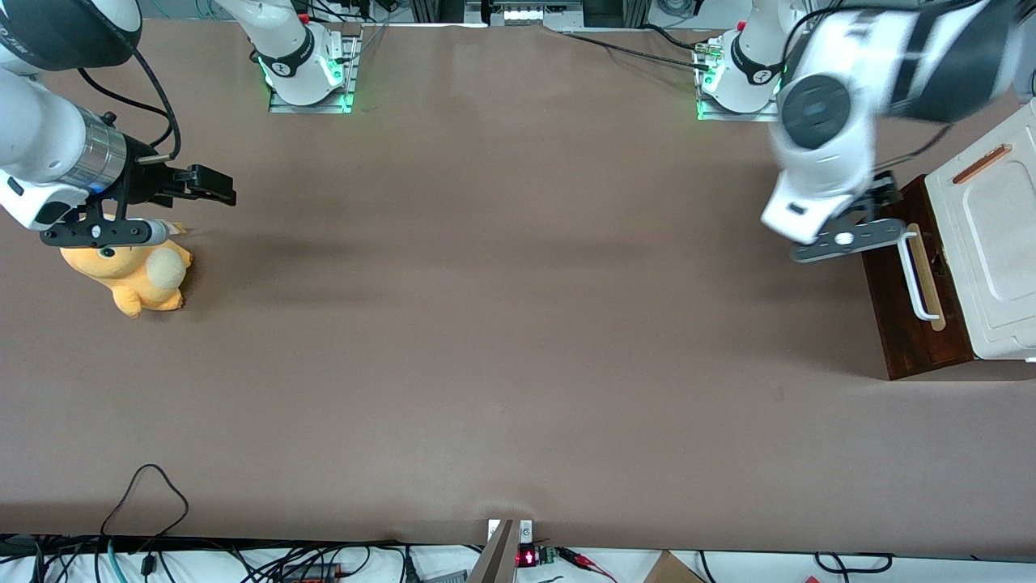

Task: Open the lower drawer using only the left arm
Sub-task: 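Swing the left gripper out and lower it toward the drawer's white handle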

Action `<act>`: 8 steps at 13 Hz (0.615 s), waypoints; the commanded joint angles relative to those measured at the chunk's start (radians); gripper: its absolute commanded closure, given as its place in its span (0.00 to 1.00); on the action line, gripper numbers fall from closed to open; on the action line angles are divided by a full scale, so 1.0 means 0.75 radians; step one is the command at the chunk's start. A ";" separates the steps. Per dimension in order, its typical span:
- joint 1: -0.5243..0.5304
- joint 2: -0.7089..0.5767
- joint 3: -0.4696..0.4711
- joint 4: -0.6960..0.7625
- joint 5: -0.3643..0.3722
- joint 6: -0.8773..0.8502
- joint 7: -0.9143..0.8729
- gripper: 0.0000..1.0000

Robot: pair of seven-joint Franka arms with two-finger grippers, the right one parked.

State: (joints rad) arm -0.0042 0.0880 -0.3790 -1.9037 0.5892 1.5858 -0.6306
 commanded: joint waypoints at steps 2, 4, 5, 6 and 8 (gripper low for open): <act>0.006 0.097 -0.096 -0.224 0.314 -0.018 -0.330 0.00; 0.004 0.148 -0.094 -0.353 0.455 -0.016 -0.364 0.00; 0.008 0.151 -0.092 -0.445 0.509 -0.014 -0.354 0.00; 0.008 0.151 -0.094 -0.547 0.554 -0.020 -0.356 0.00; 0.016 0.155 -0.084 -0.573 0.570 -0.026 -0.341 0.00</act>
State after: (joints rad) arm 0.0000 0.2321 -0.4412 -2.2991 0.9811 1.5744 -0.8977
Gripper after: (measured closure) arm 0.000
